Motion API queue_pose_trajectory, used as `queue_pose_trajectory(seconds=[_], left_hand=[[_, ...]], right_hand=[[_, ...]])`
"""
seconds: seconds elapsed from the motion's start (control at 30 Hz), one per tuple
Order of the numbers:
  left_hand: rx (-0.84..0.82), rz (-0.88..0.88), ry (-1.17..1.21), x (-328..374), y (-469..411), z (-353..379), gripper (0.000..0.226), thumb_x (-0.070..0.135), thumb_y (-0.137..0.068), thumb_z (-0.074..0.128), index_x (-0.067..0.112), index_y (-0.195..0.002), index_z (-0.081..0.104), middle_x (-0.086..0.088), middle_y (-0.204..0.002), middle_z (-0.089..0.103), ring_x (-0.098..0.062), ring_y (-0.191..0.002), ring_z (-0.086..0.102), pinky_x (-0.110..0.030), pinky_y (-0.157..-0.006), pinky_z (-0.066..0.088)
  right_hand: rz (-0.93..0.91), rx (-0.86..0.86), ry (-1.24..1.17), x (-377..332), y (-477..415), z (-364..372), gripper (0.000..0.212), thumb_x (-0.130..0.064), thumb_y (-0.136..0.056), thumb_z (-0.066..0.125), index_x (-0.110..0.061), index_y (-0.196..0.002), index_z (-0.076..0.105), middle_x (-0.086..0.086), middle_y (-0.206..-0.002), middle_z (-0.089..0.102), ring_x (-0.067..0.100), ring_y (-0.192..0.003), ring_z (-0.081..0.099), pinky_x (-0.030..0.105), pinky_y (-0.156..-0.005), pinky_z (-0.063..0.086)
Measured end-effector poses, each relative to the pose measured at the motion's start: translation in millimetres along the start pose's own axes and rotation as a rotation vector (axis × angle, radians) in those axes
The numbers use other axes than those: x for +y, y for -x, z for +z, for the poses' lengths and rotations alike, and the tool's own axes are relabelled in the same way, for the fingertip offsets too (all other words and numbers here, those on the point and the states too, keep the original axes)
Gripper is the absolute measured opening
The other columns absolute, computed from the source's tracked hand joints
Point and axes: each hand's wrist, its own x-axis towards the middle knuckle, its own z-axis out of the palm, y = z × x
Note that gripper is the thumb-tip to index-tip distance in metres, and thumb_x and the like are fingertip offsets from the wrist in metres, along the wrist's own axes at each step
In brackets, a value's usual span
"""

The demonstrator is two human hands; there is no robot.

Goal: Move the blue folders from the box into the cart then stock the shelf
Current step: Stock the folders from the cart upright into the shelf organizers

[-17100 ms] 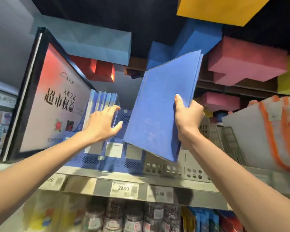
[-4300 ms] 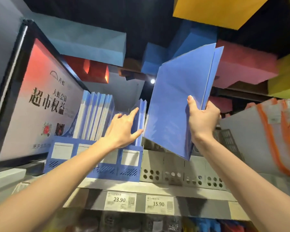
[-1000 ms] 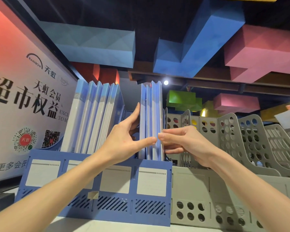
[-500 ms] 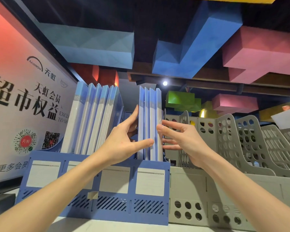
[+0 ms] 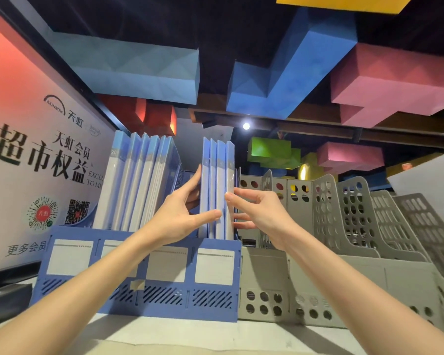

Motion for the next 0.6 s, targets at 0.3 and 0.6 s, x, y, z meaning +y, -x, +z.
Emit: queue_pose_trajectory(seconds=[0.3, 0.6], left_hand=[[0.175, -0.091, -0.149, 35.7, 32.5, -8.0, 0.062, 0.033, -0.090, 0.075, 0.027, -0.146, 0.050, 0.009, -0.129, 0.067, 0.003, -0.112, 0.064, -0.029, -0.099, 0.054], [0.425, -0.217, -0.064, 106.7, 137.1, -35.7, 0.018, 0.023, -0.099, 0.063, 0.012, -0.112, 0.068, -0.007, -0.088, 0.078, -0.015, -0.070, 0.075, -0.013, -0.053, 0.048]], right_hand=[[-0.028, 0.204, 0.059, -12.6, 35.1, 10.1, 0.028, -0.033, -0.092, 0.069, -0.008, -0.104, 0.075, 0.005, -0.089, 0.076, 0.020, -0.076, 0.075, 0.027, -0.062, 0.062], [-0.204, 0.149, -0.090, -34.4, 123.4, 72.2, 0.031, -0.026, -0.097, 0.062, -0.003, -0.080, 0.072, 0.012, -0.065, 0.071, 0.028, -0.055, 0.069, 0.034, -0.049, 0.056]])
